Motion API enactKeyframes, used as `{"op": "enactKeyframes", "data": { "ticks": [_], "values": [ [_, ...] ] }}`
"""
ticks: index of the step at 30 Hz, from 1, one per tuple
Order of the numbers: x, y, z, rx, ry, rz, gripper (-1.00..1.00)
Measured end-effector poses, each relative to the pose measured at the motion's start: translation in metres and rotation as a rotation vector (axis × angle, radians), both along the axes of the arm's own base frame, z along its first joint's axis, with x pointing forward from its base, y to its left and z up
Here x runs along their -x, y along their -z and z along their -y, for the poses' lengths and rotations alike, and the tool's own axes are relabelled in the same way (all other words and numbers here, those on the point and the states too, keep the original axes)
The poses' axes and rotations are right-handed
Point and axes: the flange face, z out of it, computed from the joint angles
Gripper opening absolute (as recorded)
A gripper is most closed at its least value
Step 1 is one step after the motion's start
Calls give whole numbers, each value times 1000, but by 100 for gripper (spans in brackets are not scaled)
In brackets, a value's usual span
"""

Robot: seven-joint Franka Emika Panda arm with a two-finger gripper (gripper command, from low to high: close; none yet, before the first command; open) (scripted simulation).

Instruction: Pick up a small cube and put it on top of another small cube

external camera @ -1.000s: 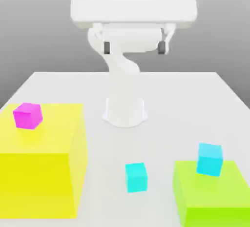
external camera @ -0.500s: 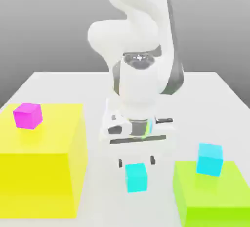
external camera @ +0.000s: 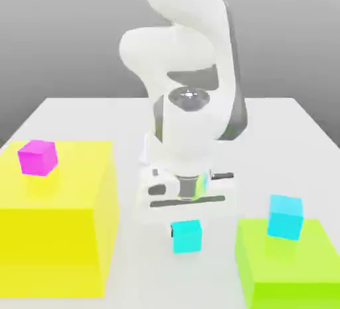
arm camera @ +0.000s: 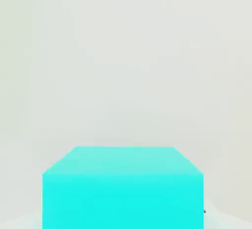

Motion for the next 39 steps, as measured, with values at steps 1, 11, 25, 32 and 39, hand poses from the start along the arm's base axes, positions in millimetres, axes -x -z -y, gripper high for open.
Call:
{"op": "enactKeyframes", "data": {
  "ticks": [1, 11, 25, 32, 39],
  "values": [
    [1, -8, 0, 0, 3, 0, -100],
    [-117, -91, 74, 68, 281, 225, -100],
    [-111, -280, 342, 131, 813, 174, -100],
    [-84, -247, 362, -1, 946, 10, -100],
    [-99, -217, 339, -5, 901, 4, 100]
  ]
}}
